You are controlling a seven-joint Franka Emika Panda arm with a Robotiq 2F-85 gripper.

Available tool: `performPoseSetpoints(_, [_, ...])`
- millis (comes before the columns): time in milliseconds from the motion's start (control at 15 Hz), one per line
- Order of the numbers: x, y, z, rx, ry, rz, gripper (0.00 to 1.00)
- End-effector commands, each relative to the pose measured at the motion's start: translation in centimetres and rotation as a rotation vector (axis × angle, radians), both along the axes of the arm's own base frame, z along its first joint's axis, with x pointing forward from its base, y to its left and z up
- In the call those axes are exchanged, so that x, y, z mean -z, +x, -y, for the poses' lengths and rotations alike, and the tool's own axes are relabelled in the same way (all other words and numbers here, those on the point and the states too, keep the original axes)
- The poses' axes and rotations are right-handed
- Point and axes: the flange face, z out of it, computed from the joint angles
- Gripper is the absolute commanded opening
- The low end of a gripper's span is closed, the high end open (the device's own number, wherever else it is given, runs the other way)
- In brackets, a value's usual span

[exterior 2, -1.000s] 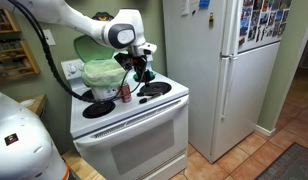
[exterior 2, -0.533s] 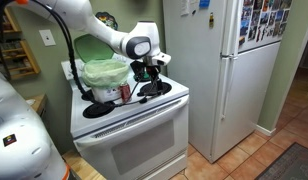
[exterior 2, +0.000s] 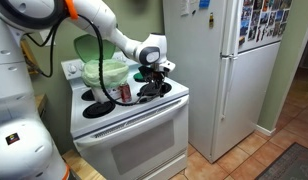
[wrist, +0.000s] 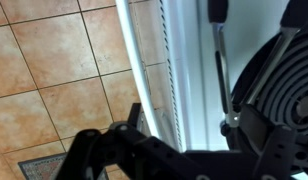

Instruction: Use the silver tongs to pick up the red can and put it in the bin, put the silver tongs back on the hob of the stove

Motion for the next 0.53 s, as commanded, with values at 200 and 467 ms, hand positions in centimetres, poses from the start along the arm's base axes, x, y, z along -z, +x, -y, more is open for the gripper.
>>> performPoseSetpoints(200, [0.4,3.3,-4.8,-0.037,0.120,-0.158,1.00])
performPoseSetpoints(467, [0.5,3.0,-5.1,-0.049,0.104,-0.178,1.00])
